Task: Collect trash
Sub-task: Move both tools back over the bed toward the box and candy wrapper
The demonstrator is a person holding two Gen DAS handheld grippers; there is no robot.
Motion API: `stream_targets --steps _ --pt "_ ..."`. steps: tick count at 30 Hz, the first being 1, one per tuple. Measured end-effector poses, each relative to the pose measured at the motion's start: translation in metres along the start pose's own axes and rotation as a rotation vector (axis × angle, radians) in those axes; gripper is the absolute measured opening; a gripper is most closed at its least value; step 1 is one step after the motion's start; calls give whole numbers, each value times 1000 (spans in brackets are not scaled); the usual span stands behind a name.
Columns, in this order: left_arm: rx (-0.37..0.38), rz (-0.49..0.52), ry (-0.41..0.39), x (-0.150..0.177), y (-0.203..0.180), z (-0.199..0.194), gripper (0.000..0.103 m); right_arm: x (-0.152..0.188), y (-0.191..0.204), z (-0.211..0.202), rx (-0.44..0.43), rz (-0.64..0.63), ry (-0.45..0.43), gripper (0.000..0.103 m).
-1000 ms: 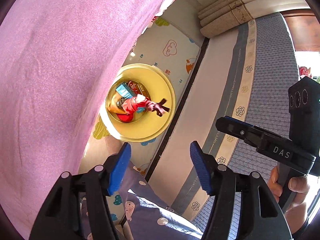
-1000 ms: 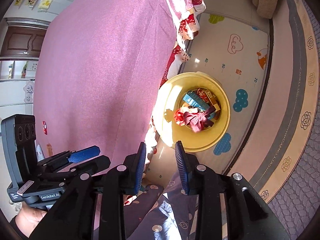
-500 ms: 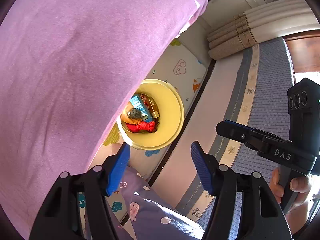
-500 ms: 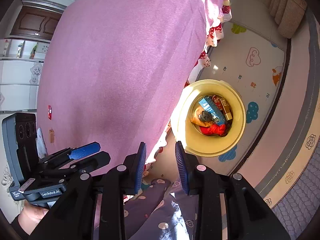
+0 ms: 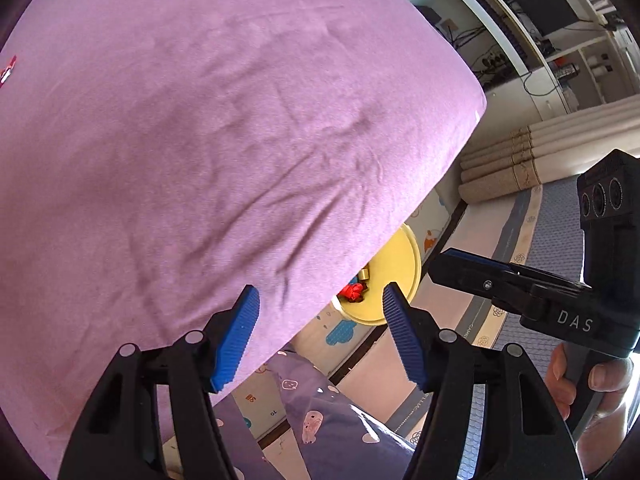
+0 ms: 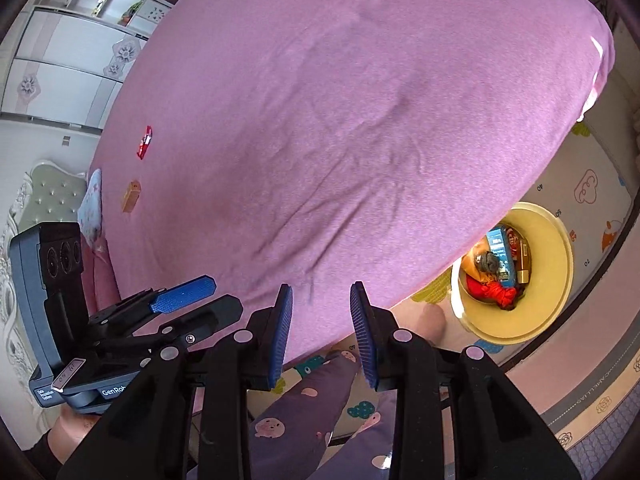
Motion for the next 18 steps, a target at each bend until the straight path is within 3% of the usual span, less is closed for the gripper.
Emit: stream_targets --steps 11,18 --pt "-39 -213 -108 21 198 -94 65 -2 179 101 -46 -131 53 31" --pt "-85 -372 -204 16 314 -148 66 -28 280 158 -71 -219 101 31"
Point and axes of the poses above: each gripper's, at about its wrist camera, not at the fingertips, and z roughly the way its jaws point, y to its left, x to its underside, the point moved 8 cm from there along z, roughly the way its jaws point, and after that the axes turned 2 degrees about z, right-handed, at the moved point
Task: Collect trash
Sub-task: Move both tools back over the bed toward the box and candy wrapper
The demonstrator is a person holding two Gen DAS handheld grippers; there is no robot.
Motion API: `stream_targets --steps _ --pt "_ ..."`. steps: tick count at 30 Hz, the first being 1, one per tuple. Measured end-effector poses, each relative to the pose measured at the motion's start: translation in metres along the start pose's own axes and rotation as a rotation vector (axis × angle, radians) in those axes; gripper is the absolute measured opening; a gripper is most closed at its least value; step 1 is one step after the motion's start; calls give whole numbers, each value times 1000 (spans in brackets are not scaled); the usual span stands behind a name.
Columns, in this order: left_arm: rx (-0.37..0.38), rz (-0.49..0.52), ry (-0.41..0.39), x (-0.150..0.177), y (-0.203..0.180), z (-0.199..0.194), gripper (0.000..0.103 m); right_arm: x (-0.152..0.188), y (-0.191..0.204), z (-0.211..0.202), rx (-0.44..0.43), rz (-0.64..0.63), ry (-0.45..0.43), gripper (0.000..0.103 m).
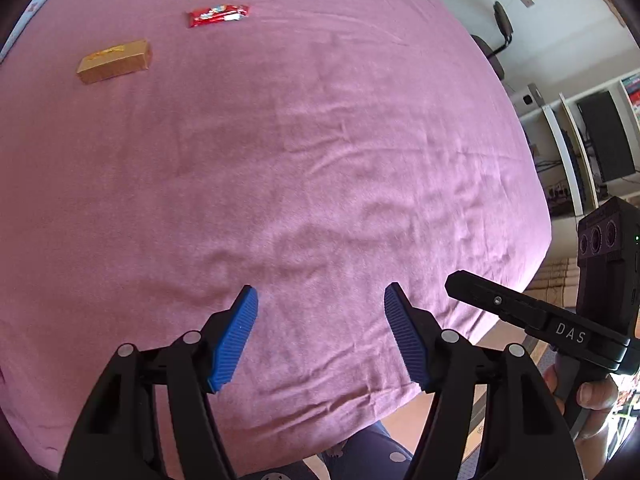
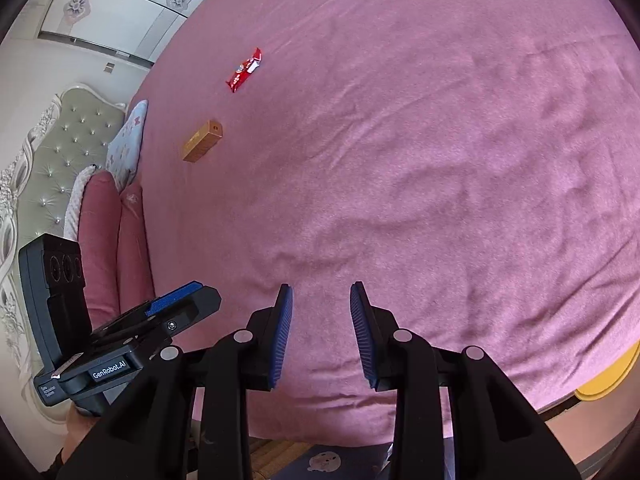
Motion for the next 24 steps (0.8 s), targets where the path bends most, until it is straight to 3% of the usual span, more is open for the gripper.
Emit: stream_targets --steps 6,10,12,24 --pt "-26 -150 -87 -54 64 -17 68 -60 51 41 11 -101 41 31" --pt "-90 -244 -104 -89 104 -11 68 -105 79 66 5 -146 65 31" --pt "-86 -305 -108 -108 122 -3 68 -128 88 80 8 -168 79 31" --pt "-122 -678 -165 -217 235 40 68 -240 112 173 25 -225 147 32"
Point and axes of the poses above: each gripper's, at about its wrist camera, not at the fingertips, and z roughly the way its jaws point, y to its left, x to its underside, the point moved 8 cm from there along z, roughly the way its jaws point, and after that the axes turned 2 degrees about z, right-handed, at the moved point
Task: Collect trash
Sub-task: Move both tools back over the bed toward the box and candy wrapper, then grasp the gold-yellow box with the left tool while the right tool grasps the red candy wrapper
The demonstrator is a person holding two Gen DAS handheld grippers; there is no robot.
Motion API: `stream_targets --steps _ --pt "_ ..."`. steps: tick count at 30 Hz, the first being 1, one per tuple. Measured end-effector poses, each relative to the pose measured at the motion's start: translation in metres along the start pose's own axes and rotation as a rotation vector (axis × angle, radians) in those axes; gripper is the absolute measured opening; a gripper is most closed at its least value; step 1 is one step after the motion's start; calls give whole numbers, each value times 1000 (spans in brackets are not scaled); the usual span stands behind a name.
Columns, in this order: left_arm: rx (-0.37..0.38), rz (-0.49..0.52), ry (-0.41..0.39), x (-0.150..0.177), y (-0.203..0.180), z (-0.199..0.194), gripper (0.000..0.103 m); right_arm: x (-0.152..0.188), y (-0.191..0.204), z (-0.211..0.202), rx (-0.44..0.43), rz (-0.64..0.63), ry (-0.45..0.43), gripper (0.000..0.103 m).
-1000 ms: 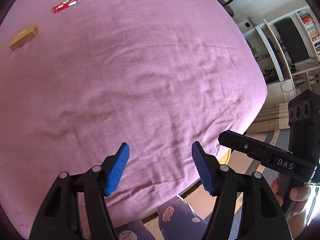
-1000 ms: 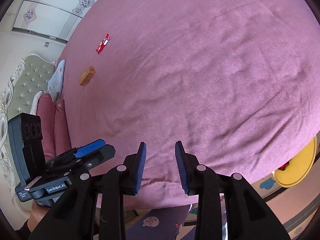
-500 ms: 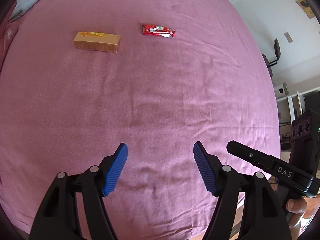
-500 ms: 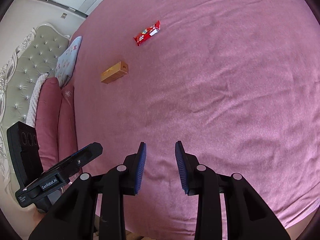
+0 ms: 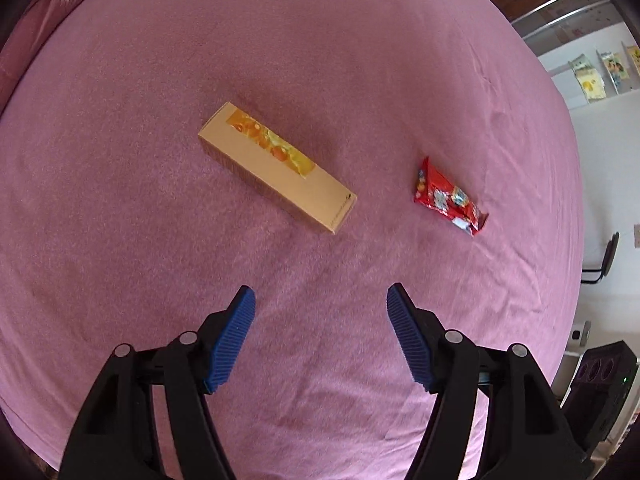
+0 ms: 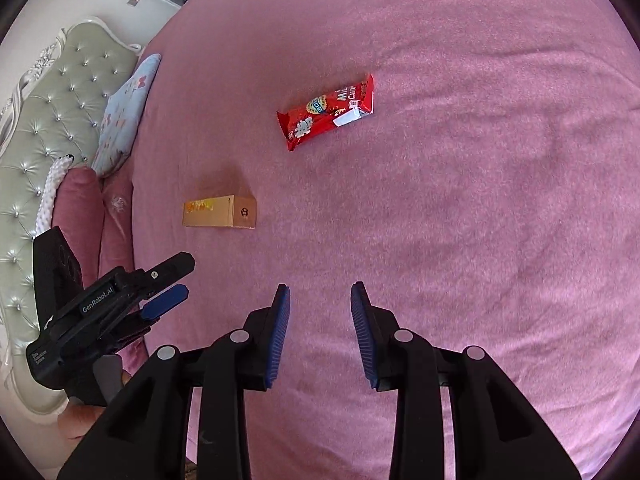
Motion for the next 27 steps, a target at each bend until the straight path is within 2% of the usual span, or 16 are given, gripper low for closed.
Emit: stream_targets --steps 7,16,21,27 --pt "-63 -87 2 -49 10 42 68 -38 -8 34 7 -1 26 32" --pt "-75 -193 41 -75 20 82 69 -70 -8 47 20 13 0 37" --pt "-79 -124 41 -74 12 89 45 -91 1 47 46 3 -38 40" --pt "-21 16 105 -47 -20 92 42 -111 17 50 193 -211 -61 40"
Point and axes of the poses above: each gripper's, at about its wrist camera, not at the fingertips, and z roughly the way its jaws point, y to its left, x to its underside, the point moved 8 cm from there along z, roughly the way its jaws point, and after that the axes turned 2 degrees about z, right-handed, at the moved point
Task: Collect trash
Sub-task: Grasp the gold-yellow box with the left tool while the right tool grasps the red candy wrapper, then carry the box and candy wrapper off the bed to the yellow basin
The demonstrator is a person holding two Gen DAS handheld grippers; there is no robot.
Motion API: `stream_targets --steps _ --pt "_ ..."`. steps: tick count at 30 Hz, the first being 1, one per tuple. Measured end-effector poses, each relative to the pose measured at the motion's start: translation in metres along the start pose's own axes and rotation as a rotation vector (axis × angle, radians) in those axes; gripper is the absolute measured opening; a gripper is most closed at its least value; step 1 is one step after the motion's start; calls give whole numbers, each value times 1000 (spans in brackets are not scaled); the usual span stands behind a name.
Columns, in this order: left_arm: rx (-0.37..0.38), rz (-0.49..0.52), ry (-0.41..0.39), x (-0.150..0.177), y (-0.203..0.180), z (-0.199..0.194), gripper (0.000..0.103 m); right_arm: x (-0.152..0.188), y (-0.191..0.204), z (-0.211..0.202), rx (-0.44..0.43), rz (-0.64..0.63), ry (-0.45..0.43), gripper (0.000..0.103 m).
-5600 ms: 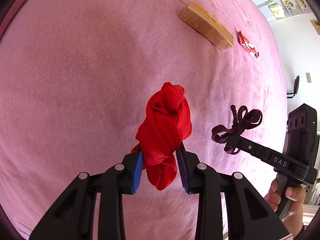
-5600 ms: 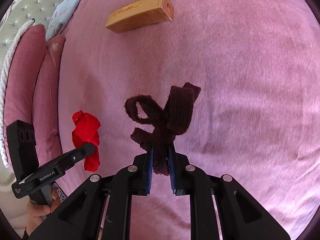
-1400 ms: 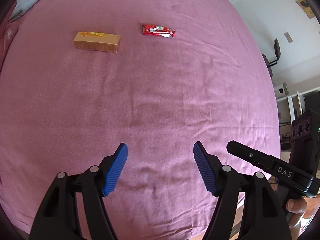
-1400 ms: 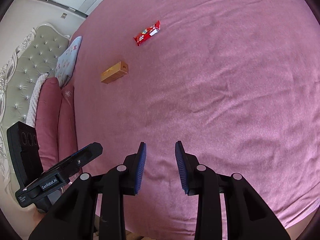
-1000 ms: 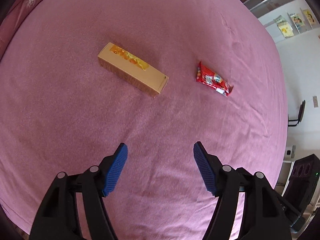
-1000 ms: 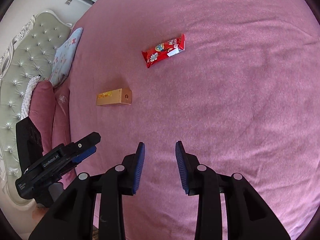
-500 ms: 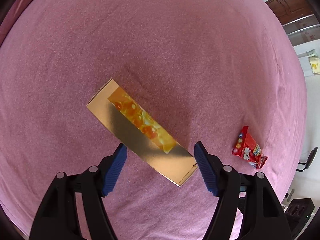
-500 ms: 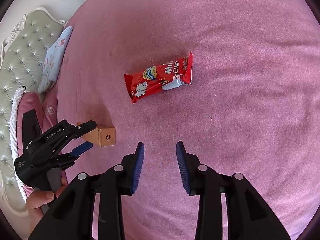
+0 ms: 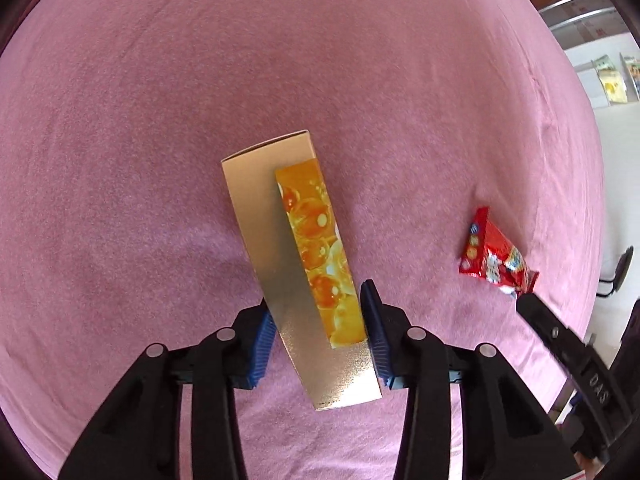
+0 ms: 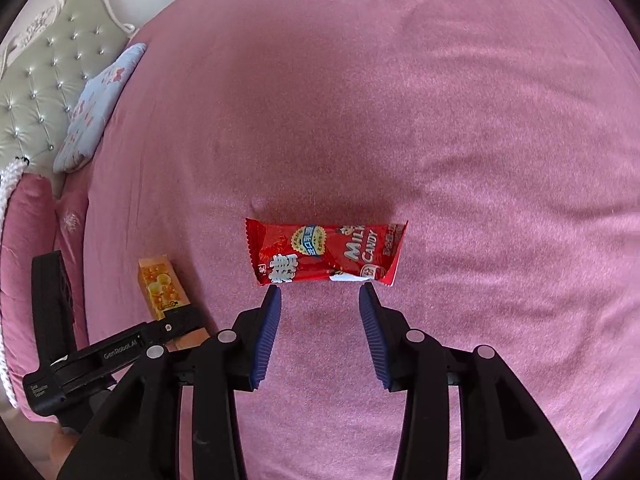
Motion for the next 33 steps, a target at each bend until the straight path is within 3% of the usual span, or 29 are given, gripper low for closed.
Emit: stream_targets --steps 4,10,13,15,18,21,27,33 --pt "43 37 44 18 -14 4 41 -14 15 9 -3 -161 34 45" --pt "81 34 80 40 -23 9 41 -9 38 36 69 -546 167 52" --pt "88 23 87 41 -19 7 41 -11 39 45 165 -654 163 65" --pt "93 11 94 43 -15 7 41 -7 43 52 159 -673 198 63" --pt "99 4 91 39 -14 7 41 2 48 63 164 -673 237 47" --pt "103 4 93 45 -1 -1 41 9 48 66 179 -634 218 32" --pt "107 52 103 58 -3 -5 41 31 32 50 62 -364 181 29" --pt "100 117 132 103 -6 -10 41 92 0 32 -41 -119 225 29"
Point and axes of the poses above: each gripper's, at about its wrist camera, not at the fingertips, and z roughly the way its jaws point, y to its left, x to its underside, the point moved 8 cm from there along z, roughly the way its jaws point, and after that the axes turned 2 degrees about z, right-handed, at the moved point
